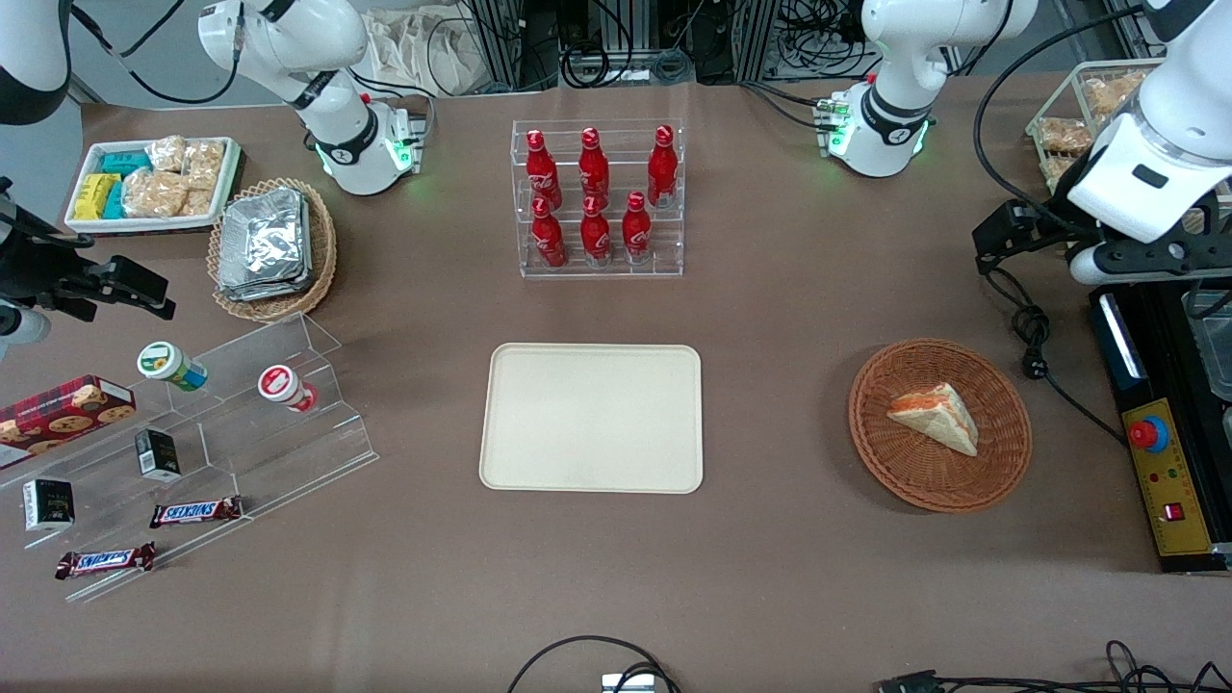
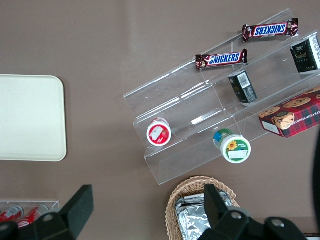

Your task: Place sandwich from basket to tray

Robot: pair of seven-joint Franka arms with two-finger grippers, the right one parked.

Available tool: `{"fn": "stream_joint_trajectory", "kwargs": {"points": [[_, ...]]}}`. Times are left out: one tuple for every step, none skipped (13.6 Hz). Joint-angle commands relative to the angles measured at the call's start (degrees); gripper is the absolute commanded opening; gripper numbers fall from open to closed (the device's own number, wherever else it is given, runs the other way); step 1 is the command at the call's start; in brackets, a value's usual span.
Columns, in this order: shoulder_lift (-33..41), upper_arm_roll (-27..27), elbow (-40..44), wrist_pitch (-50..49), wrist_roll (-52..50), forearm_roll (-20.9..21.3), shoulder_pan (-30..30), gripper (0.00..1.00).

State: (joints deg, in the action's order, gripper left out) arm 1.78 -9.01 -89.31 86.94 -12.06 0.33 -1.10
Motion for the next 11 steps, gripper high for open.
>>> {"fn": "stream_joint_trajectory", "kwargs": {"points": [[1.7, -0.9, -2.3, 0.1, 0.4, -0.5, 1.2, 1.0], [1.7, -0.9, -2.4, 0.3, 0.5, -0.5, 1.1, 1.0], [1.7, -0.9, -2.5, 1.6, 0.4, -0.2, 1.2, 1.0], [1.5, -0.7, -3.1, 3.8, 1.1, -0.1, 1.2, 1.0], [1.4, -0.7, -4.4, 6.2, 1.3, 0.6, 1.2, 1.0], [1.2, -0.7, -5.7, 7.3, 1.1, 0.6, 1.2, 1.0], [0.9, -0.4, -7.4, 8.2, -0.2, 0.3, 1.3, 1.0], [-0.1, 1.2, -8.8, 10.5, -4.4, 0.0, 1.2, 1.0], [-1.9, 3.0, -9.8, 13.7, -11.0, -0.1, 0.6, 1.0], [-4.6, 4.5, -10.4, 17.0, -17.7, -0.1, 0.5, 1.0], [-7.5, 6.3, -10.4, 19.1, -22.0, -0.4, 0.5, 1.0]]}}
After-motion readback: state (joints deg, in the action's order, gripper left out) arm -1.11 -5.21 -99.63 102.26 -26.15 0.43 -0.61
